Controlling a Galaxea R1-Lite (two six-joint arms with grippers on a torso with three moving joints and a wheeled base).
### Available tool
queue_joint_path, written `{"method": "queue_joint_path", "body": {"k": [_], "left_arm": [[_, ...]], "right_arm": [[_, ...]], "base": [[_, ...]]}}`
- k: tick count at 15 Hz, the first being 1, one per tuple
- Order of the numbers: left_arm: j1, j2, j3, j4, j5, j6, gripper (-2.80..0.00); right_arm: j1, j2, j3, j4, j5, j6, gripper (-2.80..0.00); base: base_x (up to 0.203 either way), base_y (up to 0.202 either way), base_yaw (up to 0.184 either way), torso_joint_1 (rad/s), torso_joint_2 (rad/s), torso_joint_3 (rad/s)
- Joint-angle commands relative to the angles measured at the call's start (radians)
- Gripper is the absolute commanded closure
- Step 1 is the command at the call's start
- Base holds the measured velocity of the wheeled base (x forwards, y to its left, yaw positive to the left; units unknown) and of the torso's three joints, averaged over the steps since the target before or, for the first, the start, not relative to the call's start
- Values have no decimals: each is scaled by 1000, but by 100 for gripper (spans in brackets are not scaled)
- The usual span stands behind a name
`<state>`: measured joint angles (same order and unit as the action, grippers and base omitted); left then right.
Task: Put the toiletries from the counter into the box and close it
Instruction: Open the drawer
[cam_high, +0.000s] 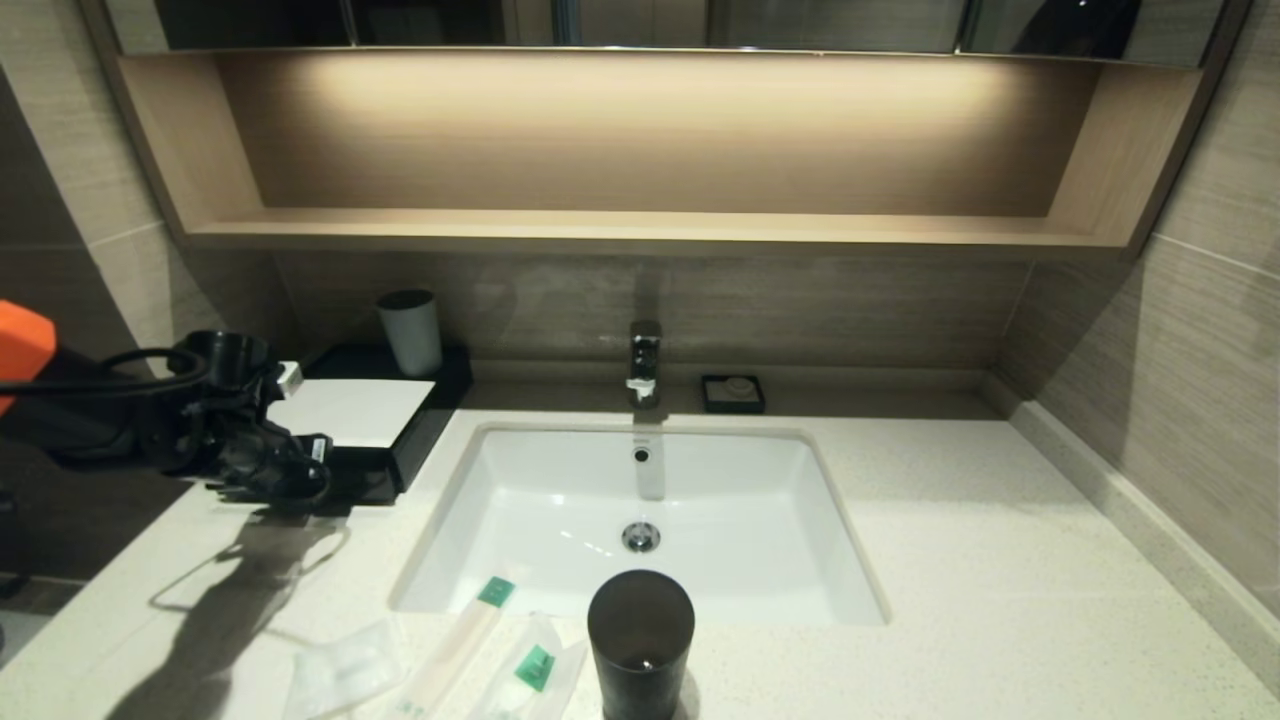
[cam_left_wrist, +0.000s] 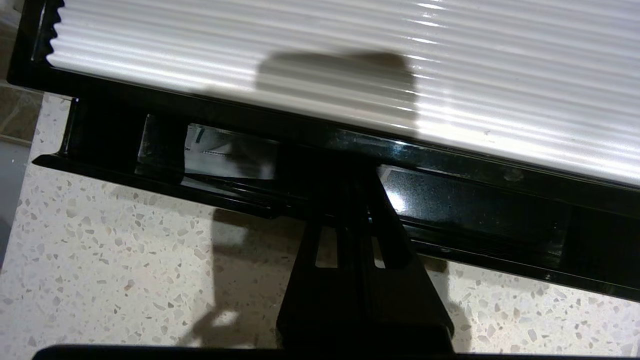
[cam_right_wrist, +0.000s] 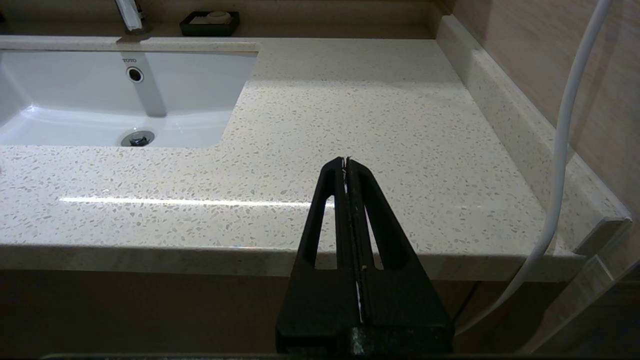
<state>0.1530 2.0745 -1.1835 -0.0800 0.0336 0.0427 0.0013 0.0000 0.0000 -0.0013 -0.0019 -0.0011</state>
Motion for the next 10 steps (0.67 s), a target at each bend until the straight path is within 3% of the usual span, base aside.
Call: {"method": "queue_joint_path", "body": {"k": [1, 10], "left_arm": [[0, 1, -13, 14, 2, 0, 0], [0, -4, -49, 128, 7, 8, 0]], "right_arm": [[0, 0, 2, 0, 0, 0, 0], [0, 0, 2, 0, 0, 0, 0]], "base": [[0, 0, 0, 0, 0, 0], [0, 0, 0, 0, 0, 0]]}}
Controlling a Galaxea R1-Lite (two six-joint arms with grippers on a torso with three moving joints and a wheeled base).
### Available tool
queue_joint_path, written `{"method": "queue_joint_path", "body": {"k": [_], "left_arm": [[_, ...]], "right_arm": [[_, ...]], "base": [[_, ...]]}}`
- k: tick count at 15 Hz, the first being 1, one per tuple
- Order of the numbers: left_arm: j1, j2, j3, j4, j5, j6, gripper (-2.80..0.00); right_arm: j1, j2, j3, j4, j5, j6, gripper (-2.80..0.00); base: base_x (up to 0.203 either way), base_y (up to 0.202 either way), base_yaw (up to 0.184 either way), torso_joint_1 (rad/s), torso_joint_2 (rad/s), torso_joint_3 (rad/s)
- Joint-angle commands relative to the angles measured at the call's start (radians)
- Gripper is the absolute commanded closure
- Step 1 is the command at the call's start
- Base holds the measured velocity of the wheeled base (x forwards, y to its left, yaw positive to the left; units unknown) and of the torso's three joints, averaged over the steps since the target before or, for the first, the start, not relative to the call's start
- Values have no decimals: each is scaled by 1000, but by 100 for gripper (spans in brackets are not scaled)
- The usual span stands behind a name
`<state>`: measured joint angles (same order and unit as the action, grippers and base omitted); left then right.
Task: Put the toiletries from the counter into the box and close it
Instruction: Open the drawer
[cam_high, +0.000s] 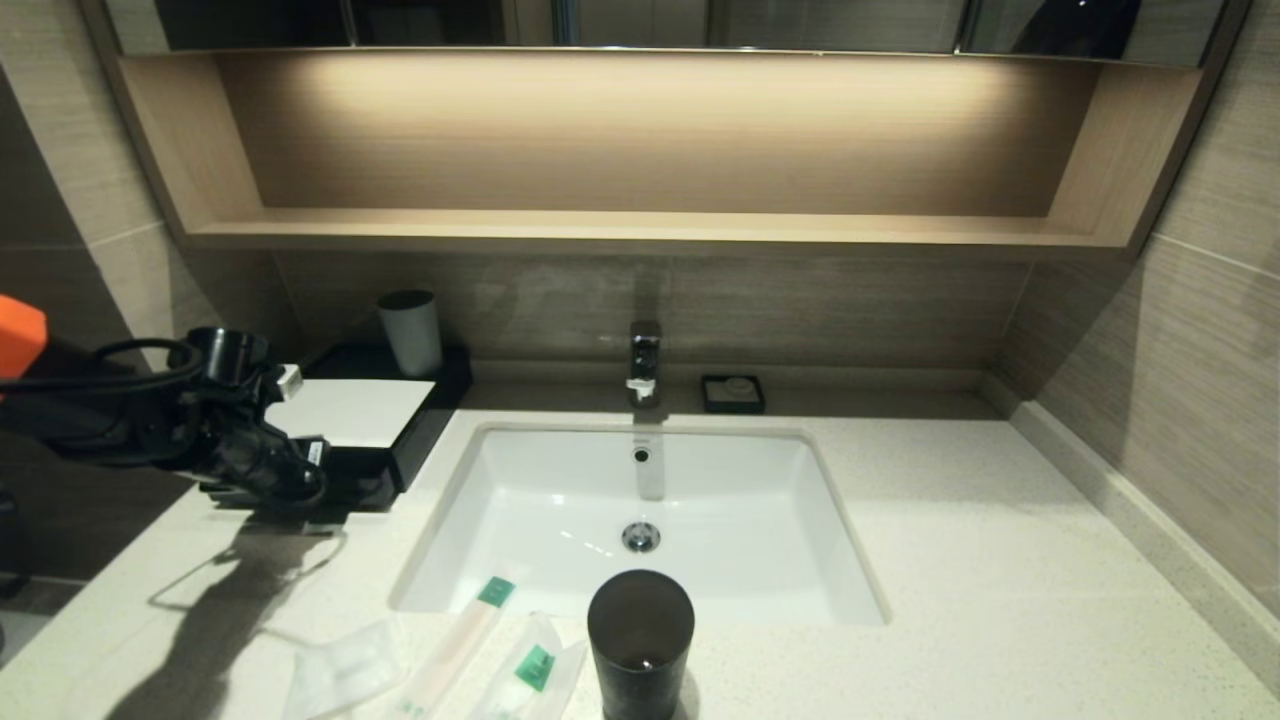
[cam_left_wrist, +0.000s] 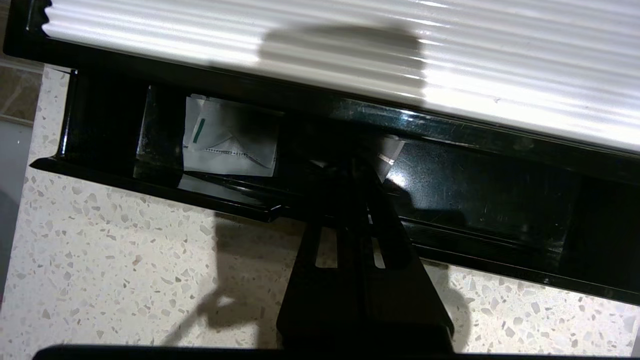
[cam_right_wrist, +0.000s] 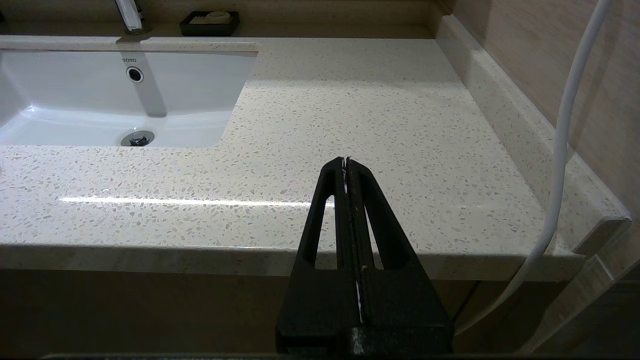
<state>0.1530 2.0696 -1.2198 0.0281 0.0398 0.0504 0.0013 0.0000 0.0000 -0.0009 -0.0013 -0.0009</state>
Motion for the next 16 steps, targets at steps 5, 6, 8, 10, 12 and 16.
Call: {"method": "queue_joint_path", "body": {"k": [5, 6, 8, 10, 12, 16], "left_arm": [[-1, -5, -52, 96, 0, 0, 0], [-1, -6, -58, 109, 0, 0, 0], [-1, -6, -82, 155, 1, 0, 0], [-1, -12, -106, 213, 2, 3, 0], [-1, -12, -131, 259, 2, 4, 0], [-6, -11, -152, 322, 5, 11, 0]], "right_arm": [[0, 0, 2, -1, 0, -1, 0], [0, 0, 2, -1, 0, -1, 0], [0, 0, 2, -1, 0, -1, 0], [0, -1, 1, -1, 0, -1, 0], [0, -1, 2, -1, 0, -1, 0], [0, 0, 2, -1, 0, -1, 0]], "base": [[0, 0, 0, 0, 0, 0], [0, 0, 0, 0, 0, 0], [0, 0, 0, 0, 0, 0], [0, 0, 0, 0, 0, 0], [0, 0, 0, 0, 0, 0], [0, 0, 0, 0, 0, 0]]}}
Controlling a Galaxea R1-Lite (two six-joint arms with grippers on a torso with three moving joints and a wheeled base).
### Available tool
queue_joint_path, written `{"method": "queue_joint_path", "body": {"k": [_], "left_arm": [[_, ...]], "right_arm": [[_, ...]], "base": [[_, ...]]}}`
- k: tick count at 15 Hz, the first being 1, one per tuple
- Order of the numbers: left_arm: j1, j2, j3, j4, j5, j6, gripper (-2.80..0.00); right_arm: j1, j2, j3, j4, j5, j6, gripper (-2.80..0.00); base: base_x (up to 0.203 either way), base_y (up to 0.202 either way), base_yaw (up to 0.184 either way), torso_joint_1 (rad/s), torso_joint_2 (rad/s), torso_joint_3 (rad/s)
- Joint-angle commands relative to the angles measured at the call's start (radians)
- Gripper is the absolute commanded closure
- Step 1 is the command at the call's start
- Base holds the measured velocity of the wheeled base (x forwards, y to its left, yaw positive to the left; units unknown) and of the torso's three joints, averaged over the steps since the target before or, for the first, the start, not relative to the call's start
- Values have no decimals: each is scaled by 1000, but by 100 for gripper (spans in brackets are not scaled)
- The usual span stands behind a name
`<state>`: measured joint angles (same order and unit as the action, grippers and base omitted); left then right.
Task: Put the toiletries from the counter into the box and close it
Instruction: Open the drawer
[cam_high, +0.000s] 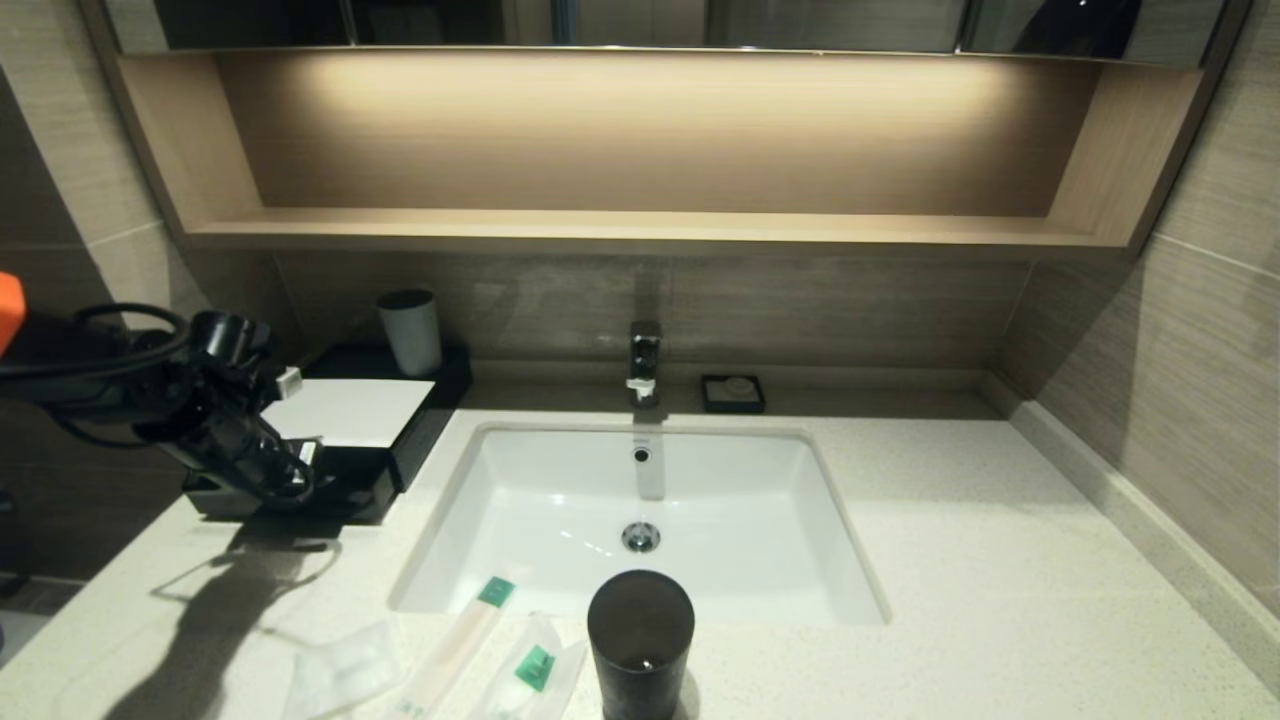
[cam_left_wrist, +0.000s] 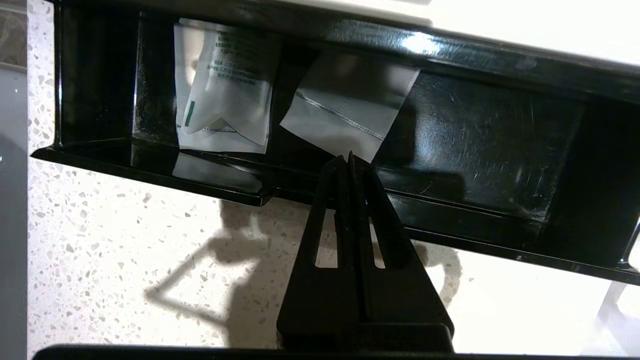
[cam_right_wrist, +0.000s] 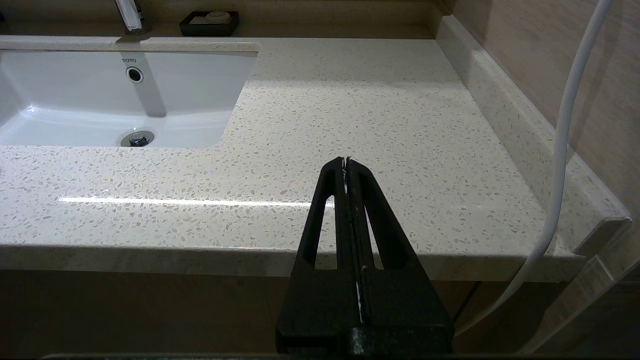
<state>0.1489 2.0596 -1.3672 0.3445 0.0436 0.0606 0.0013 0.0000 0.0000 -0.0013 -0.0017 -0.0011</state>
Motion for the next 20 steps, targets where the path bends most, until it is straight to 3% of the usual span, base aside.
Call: {"method": "queue_joint_path", "body": {"k": [1, 20], "left_arm": [[-2, -1, -6, 11, 1, 1, 0], [0, -36, -41, 217, 4, 54, 0]], "right_arm": [[0, 0, 2, 0, 0, 0, 0], [0, -1, 2, 0, 0, 0, 0]], "base": [[0, 0, 0, 0, 0, 0], [0, 0, 0, 0, 0, 0]]}}
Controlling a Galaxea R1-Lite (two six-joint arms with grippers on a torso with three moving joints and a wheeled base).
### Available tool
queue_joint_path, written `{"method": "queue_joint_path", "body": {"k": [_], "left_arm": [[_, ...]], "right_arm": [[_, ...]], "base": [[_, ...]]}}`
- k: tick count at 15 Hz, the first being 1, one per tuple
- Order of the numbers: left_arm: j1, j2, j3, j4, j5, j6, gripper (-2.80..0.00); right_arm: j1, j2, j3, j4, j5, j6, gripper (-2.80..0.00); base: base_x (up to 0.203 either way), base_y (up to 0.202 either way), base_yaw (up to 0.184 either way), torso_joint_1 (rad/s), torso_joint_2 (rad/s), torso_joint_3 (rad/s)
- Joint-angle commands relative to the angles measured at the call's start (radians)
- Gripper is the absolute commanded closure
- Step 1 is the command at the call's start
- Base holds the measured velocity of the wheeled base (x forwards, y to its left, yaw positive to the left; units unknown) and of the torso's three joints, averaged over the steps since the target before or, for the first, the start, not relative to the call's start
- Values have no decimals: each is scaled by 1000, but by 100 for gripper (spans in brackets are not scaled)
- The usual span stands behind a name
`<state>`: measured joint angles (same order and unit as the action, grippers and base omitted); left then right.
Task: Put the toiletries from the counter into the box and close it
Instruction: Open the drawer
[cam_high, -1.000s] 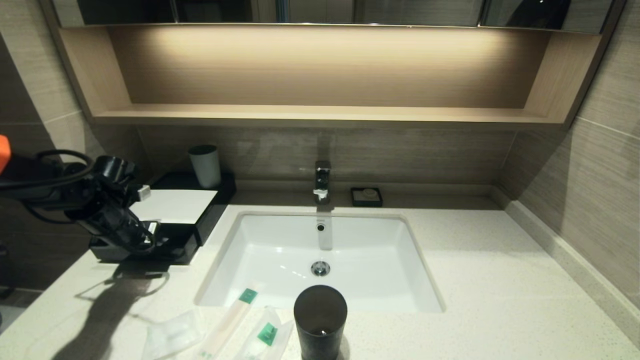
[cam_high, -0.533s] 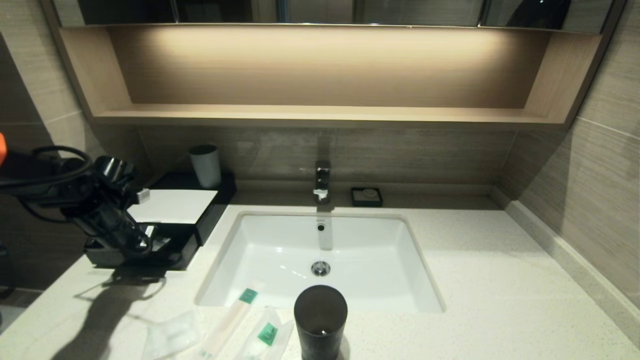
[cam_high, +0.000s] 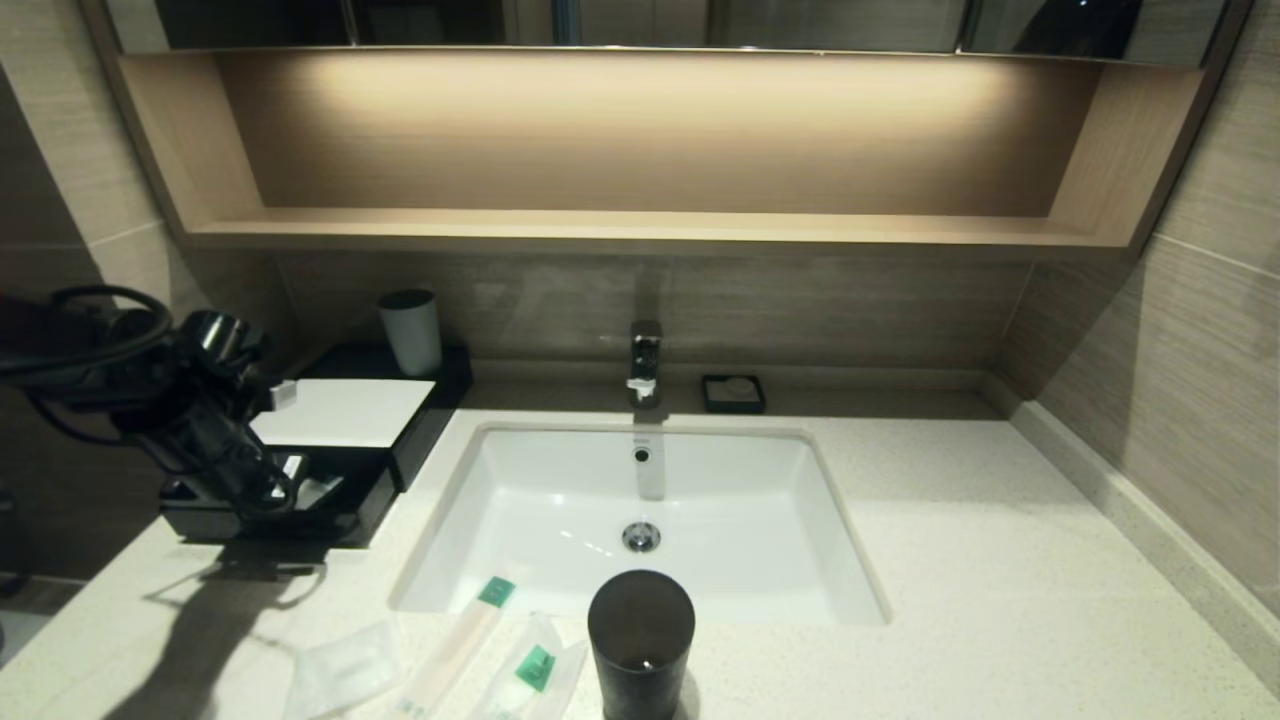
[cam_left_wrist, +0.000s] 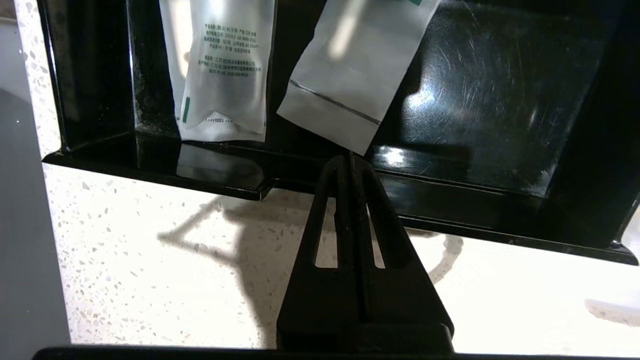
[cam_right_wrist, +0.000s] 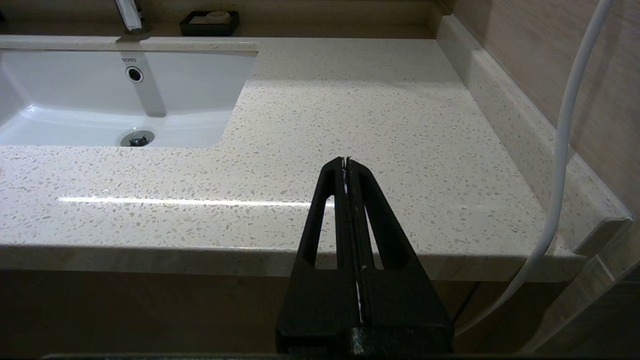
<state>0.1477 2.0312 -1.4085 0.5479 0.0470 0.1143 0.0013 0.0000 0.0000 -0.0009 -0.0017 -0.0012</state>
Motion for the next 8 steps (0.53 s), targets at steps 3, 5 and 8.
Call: {"method": "queue_joint_path", "body": {"k": [3, 5, 8], "left_arm": [[1, -18, 5, 18, 2, 1, 0], [1, -31, 8, 30, 2, 1, 0], [1, -45, 5, 36, 2, 1, 0]], "right_arm": [[0, 0, 2, -1, 0, 0, 0], [0, 0, 2, -1, 0, 0, 0], [0, 0, 2, -1, 0, 0, 0]], "base": [[0, 0, 0, 0, 0, 0], [0, 0, 0, 0, 0, 0], [0, 0, 0, 0, 0, 0]]}}
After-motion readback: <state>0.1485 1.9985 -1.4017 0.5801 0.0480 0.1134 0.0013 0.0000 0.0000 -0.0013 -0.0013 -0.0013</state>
